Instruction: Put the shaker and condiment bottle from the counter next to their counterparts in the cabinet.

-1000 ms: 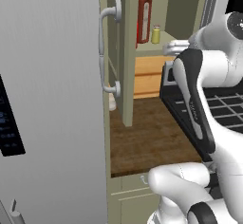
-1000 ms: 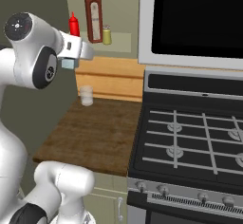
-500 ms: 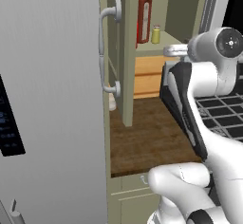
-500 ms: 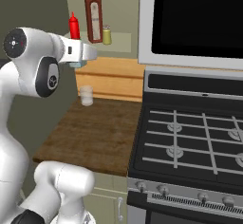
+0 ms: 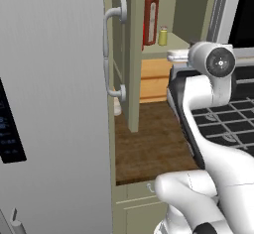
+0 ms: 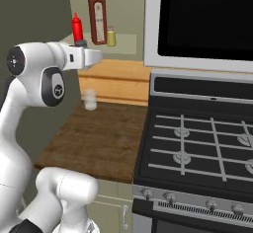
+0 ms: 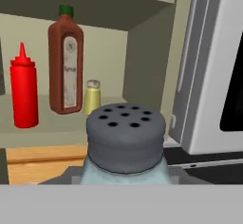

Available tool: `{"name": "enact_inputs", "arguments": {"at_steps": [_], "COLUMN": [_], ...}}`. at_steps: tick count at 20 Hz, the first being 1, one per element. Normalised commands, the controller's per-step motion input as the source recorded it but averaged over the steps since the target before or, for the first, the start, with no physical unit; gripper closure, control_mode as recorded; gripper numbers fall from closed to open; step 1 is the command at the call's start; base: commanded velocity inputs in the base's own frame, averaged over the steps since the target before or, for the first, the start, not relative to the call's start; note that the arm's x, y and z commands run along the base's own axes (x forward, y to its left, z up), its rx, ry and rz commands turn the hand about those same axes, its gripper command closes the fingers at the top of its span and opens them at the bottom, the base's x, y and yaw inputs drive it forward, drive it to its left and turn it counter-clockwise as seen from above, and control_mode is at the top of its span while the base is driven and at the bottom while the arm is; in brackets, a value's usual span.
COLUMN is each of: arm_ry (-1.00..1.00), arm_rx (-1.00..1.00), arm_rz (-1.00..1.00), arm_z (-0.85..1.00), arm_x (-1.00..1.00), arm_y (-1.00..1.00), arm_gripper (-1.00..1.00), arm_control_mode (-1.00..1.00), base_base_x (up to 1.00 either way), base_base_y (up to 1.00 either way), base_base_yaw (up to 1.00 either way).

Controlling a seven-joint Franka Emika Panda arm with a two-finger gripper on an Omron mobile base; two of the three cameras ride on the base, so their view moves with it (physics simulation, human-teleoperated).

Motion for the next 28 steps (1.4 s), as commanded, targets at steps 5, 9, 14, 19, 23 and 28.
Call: {"name": "enact_inputs", "arguments": {"at_steps": [5, 9, 14, 19, 23, 28], "arm_ry": [-0.01, 0.09, 0.05, 0.0, 0.0, 0.0], "arm_rx": [-0.01, 0.08, 0.06, 0.0, 0.0, 0.0], "arm_rz": [-0.07, -0.03, -0.03, -0.02, -0.01, -0.02], "arm_z": [0.09, 0.43, 0.21, 0.0, -0.08, -0.09], "arm_x": [0.2, 0.0, 0.17, 0.28, 0.23, 0.32], "arm_y": [-0.06, -0.18, -0.22, -0.02, 0.0, 0.0], "arm_gripper": [1.0, 1.0, 1.0, 1.0, 1.0, 1.0], "arm_control_mode": [-1.0, -1.0, -1.0, -1.0, -1.0, -1.0], "base_base_x": [0.0, 0.0, 0.0, 0.0, 0.0, 0.0], "base_base_y": [0.0, 0.0, 0.0, 0.0, 0.0, 0.0], "base_base_yaw": [0.0, 0.0, 0.0, 0.0, 0.0, 0.0]}}
